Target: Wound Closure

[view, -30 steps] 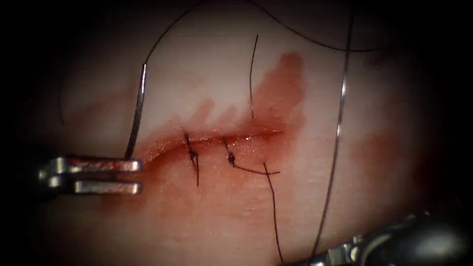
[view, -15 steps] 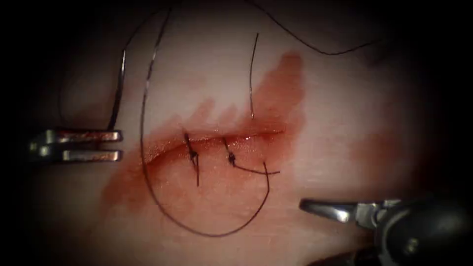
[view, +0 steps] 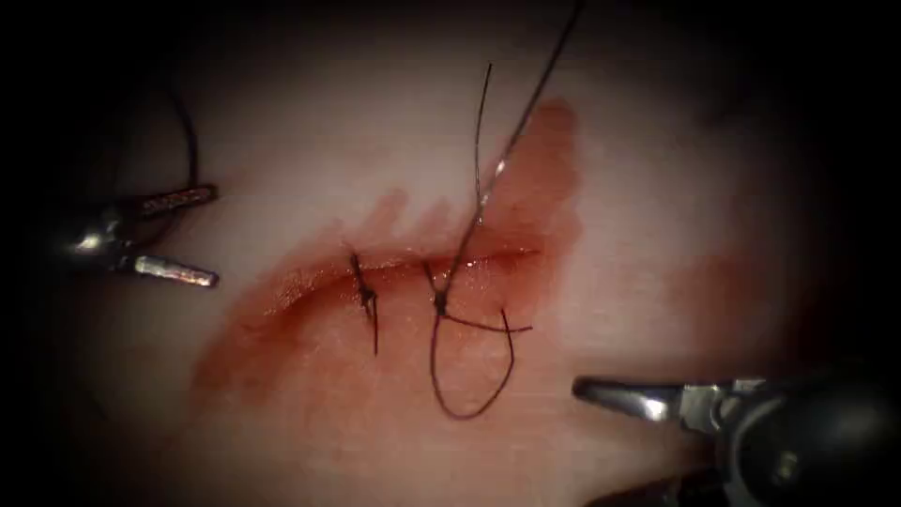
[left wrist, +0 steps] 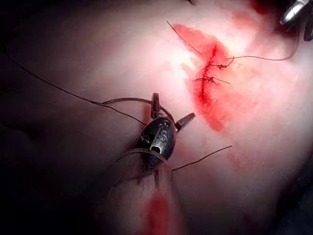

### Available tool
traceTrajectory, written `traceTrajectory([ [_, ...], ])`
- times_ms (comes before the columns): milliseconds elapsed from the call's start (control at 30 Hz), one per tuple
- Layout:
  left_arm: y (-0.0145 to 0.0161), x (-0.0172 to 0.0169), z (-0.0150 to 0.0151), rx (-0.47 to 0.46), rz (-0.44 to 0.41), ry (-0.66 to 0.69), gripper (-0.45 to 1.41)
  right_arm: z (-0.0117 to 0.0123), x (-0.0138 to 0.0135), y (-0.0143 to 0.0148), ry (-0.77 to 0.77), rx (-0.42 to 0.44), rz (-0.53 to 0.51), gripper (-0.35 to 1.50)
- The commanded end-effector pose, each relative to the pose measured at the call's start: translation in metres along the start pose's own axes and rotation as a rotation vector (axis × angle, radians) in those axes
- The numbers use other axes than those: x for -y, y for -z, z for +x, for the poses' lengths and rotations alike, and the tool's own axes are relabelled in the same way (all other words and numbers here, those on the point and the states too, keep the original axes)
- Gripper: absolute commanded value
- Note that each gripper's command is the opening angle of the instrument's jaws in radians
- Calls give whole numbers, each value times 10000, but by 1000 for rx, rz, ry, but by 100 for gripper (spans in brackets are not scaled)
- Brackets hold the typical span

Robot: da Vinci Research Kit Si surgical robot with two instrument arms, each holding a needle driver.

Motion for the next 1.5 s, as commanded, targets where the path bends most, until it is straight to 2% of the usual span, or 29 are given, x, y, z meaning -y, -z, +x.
traceTrajectory([
  [33, -6, -1, 2, -1, 2, 25, 124, -2, 4, -8, -1, -1, 1, 108],
  [133, -5, 1, 22, -13, 8, 59, 138, -4, 0, -7, -21, 0, -4, 104],
  [300, -3, 0, 65, -75, 21, 110, 140, -14, -12, -4, -157, 31, -98, 104],
  [367, -2, -4, 83, -109, 25, 132, 131, -19, -18, -2, -221, 37, -125, 103],
  [433, 0, -10, 99, -136, 32, 151, 123, -24, -25, -2, -287, 35, -147, 93],
  [600, -1, -27, 124, -177, 1, 175, 106, -37, -62, -15, -444, 50, -250, 86],
  [767, -7, -41, 134, -191, -11, 205, 98, -45, -102, -34, -594, 41, -325, 86],
  [933, -13, -48, 137, -223, -20, 295, 93, -62, -139, -50, -757, -35, -370, 59],
  [1000, -17, -51, 138, -232, -19, 325, 94, -72, -148, -58, -818, -59, -377, 56],
  [1167, -30, -56, 137, -241, -22, 351, 104, -100, -152, -78, -923, -99, -342, 56],
  [1300, -42, -68, 136, -246, -83, 336, 104, -119, -145, -94, -975, -118, -309, 57],
  [1433, -50, -80, 136, -252, -161, 290, 94, -127, -142, -106, -1007, -137, -278, 59],
  [1500, -52, -85, 137, -261, -191, 271, 82, -127, -141, -111, -1019, -153, -267, 59],
])
